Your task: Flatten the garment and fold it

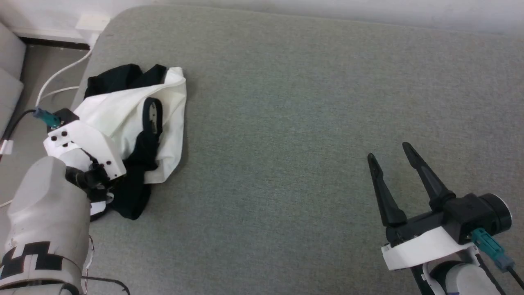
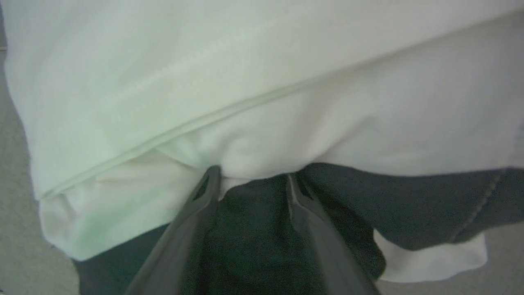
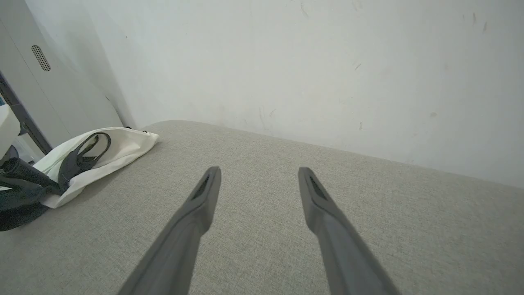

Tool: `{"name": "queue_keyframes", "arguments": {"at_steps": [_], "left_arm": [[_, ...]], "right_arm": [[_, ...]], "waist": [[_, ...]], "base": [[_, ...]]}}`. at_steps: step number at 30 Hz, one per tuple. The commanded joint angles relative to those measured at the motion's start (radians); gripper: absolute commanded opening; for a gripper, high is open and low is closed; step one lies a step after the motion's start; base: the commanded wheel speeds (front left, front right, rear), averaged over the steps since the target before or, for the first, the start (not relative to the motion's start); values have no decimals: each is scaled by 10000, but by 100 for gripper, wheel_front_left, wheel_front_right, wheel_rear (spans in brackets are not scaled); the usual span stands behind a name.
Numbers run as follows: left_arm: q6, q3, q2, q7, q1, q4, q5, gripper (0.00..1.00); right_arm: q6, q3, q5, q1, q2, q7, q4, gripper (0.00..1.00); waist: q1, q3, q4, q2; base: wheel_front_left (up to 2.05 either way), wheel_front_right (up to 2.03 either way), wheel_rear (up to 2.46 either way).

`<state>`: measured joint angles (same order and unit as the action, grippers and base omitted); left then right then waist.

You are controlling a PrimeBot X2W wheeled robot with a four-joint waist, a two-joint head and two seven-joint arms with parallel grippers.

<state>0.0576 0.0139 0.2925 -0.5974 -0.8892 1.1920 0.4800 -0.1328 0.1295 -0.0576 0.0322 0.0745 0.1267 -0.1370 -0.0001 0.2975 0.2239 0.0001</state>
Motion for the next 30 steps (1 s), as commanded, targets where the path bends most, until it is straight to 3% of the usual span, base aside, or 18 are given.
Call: {"name": "queue_keyframes", "arguments": {"at_steps": [1,5,11,18,25,30], "left_arm": [[-38,-67,-344,-199,353,348,46,0],[-66,-208,-268,227,341,264,-77,0],[-207,38,-146,2130,325,-283,37,0],[-134,-171,98,5204,257,-1273,-411,0],[46,-776,112,7305,157,-2222,-1068,0],[115,-1151,-238,8035,165,-3125,-1301,0]], "right_arm": [[21,-3,-98,152,29,56,71,100],[21,-64,-148,112,6,99,221,100],[21,-260,-183,-160,-90,260,476,100],[21,-707,-209,-654,-220,446,664,100],[21,-1208,-331,-1218,-239,418,663,100],[21,-1575,-403,-1520,-241,329,389,100]], "waist": [[1,-52,-115,-1],[1,-411,-131,-1],[1,-1213,-110,-1],[1,-2359,-286,-1],[1,-3246,-955,-1],[1,-3621,-1798,-1]], "base": [[0,0,0],[0,0,0],[0,0,0],[0,0,0],[0,0,0],[0,0,0]]}}
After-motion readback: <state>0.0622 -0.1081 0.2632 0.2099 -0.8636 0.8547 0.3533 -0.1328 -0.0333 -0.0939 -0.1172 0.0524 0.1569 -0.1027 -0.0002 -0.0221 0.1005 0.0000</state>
